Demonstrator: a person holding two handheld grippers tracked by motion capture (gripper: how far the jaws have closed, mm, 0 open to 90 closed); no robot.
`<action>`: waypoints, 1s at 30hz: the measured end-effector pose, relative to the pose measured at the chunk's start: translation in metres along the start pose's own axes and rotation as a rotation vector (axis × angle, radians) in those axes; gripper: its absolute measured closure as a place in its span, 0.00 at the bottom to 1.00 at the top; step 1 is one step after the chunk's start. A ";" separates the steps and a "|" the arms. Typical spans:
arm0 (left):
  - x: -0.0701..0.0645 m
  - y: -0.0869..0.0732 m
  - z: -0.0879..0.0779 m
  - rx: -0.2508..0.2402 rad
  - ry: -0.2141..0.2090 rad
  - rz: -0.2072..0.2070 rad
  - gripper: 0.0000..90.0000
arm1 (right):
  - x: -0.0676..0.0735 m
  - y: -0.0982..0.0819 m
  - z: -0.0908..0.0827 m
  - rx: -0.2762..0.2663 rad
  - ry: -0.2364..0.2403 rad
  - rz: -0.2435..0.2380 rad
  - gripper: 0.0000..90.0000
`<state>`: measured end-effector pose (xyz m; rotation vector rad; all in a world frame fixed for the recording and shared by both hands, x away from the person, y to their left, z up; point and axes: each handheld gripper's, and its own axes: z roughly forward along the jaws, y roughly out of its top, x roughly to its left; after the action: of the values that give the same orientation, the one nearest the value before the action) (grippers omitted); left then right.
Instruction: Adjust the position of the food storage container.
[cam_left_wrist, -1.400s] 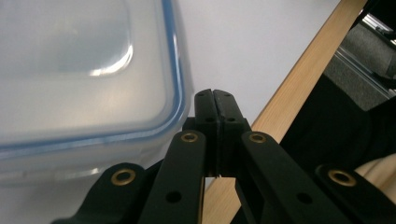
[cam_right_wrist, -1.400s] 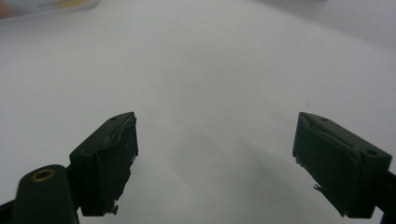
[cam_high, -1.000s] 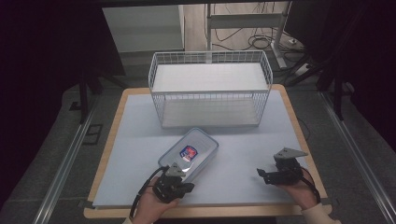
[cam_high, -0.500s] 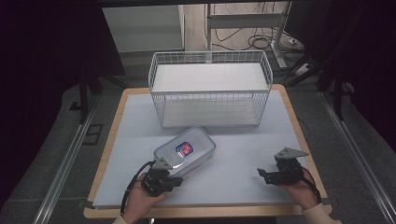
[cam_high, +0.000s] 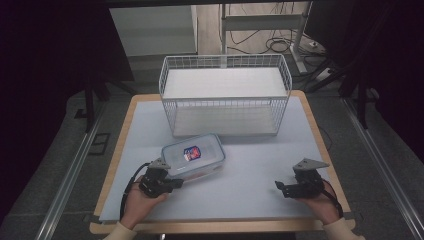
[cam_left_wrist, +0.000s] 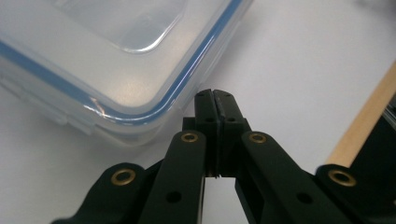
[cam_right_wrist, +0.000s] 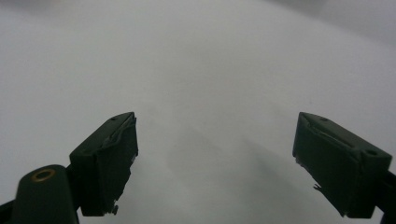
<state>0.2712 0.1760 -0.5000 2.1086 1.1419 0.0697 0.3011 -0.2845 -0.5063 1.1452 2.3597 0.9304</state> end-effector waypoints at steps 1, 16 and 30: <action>0.002 0.001 0.000 0.000 0.002 -0.004 1.00 | 0.000 0.000 0.000 0.001 0.000 0.000 0.15; 0.022 0.005 0.000 -0.007 0.029 -0.056 1.00 | 0.001 0.000 0.001 0.003 0.002 -0.001 0.15; 0.030 0.003 -0.004 -0.032 0.031 -0.093 1.00 | 0.001 0.000 0.001 0.005 0.003 -0.001 0.15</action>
<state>0.2898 0.1999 -0.5034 2.0304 1.2477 0.0772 0.3011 -0.2834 -0.5072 1.1451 2.3662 0.9269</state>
